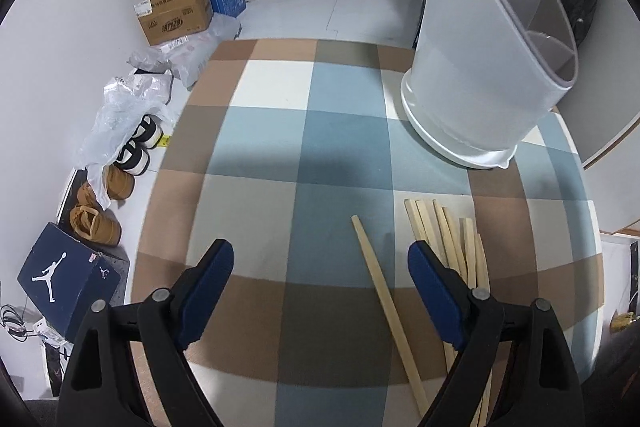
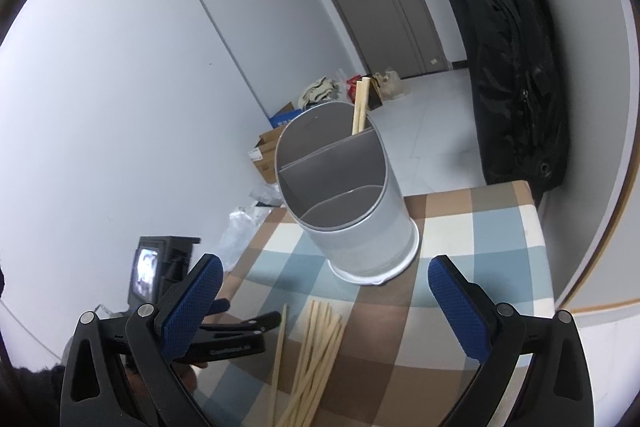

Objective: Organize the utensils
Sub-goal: 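Close the left gripper on another wooden chopstick, then close the right gripper on a chopstick while the left gripper holds its chopstick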

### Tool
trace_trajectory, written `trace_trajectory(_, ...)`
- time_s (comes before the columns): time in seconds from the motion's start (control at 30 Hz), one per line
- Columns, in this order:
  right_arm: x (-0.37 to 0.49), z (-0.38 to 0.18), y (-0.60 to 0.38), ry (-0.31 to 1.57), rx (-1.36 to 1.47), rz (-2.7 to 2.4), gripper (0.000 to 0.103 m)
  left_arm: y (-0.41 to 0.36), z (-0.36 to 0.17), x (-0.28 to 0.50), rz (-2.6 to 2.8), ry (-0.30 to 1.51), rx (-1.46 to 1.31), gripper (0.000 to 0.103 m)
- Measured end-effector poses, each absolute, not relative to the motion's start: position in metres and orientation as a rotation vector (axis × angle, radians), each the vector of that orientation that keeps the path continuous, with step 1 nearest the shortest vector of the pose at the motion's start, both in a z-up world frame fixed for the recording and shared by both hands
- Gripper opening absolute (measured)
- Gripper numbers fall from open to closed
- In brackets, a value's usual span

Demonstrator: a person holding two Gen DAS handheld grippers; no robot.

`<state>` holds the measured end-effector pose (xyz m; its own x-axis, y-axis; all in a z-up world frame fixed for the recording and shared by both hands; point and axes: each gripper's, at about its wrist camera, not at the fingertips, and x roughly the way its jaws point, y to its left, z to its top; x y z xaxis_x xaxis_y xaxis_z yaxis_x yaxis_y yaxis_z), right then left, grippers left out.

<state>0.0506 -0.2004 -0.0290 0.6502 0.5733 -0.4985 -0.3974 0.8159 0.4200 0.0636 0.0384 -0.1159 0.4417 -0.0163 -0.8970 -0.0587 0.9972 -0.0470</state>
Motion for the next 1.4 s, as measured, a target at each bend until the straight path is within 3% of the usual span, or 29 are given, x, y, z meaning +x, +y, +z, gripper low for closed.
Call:
trace_trajectory(0.43,0.06,-0.036,-0.211,0.697,0.334,0.541,0.103,0.022,-0.123,0.078,0.004,1.169,-0.03,0.028)
trace_trajectory(0.5,0.06,-0.035,-0.212,0.697,0.334,0.54,0.103,0.021,-0.122,0.081,-0.009,1.168,-0.03,0.008)
trace_trajectory(0.53,0.06,-0.035,-0.212,0.696,0.333,0.539,0.103,0.02,-0.122,0.081,-0.015,1.169,-0.031,0.005)
trace_trajectory(1.13,0.065,-0.058,-0.206,0.826,0.291,0.496,0.101,0.042,-0.087,0.072,-0.053,0.991,-0.257,0.0)
trace_trajectory(1.17,0.065,-0.062,-0.203,0.847,0.285,0.502,0.098,0.043,-0.084,0.07,-0.058,0.978,-0.27,0.0)
trace_trajectory(1.3,0.069,-0.079,-0.189,0.952,0.248,0.524,0.072,0.053,-0.074,0.066,-0.083,0.925,-0.331,0.0)
trace_trajectory(1.4,0.071,-0.088,-0.176,1.013,0.21,0.546,0.062,0.063,-0.067,0.064,-0.09,0.888,-0.36,0.0)
